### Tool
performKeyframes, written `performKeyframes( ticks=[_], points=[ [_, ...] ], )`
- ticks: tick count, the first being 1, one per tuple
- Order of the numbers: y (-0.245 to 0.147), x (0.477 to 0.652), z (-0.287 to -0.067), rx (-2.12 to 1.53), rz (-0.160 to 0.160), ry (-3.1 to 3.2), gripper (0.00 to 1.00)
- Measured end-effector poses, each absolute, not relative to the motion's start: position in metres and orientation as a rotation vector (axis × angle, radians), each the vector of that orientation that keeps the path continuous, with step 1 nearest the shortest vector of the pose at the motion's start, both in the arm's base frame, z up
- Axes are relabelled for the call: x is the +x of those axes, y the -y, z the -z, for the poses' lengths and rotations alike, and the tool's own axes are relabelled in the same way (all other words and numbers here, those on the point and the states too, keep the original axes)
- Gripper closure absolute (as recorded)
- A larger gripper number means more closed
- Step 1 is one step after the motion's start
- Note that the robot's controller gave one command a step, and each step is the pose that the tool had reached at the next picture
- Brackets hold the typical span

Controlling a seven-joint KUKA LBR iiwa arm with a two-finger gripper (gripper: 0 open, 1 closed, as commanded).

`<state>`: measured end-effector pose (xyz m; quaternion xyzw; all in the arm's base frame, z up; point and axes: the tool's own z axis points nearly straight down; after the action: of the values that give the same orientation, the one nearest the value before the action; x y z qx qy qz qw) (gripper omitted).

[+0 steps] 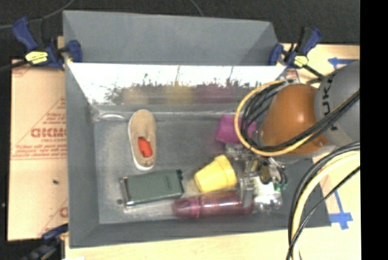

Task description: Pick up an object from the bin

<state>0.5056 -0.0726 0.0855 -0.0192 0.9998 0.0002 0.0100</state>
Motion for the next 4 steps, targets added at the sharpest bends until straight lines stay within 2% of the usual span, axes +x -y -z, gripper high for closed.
performKeyframes(
  ticks=[1, 2, 3, 4],
  points=[
    [0.053, 0.536, -0.079, -0.196, 0.005, -3.087, 0.00],
    [0.023, 0.553, -0.072, -0.174, -0.001, -3.108, 0.00],
    [0.019, 0.553, -0.071, -0.158, 0.001, -3.094, 0.00],
    [-0.005, 0.565, -0.073, -1.052, 0.016, -2.917, 1.00]
  ],
)
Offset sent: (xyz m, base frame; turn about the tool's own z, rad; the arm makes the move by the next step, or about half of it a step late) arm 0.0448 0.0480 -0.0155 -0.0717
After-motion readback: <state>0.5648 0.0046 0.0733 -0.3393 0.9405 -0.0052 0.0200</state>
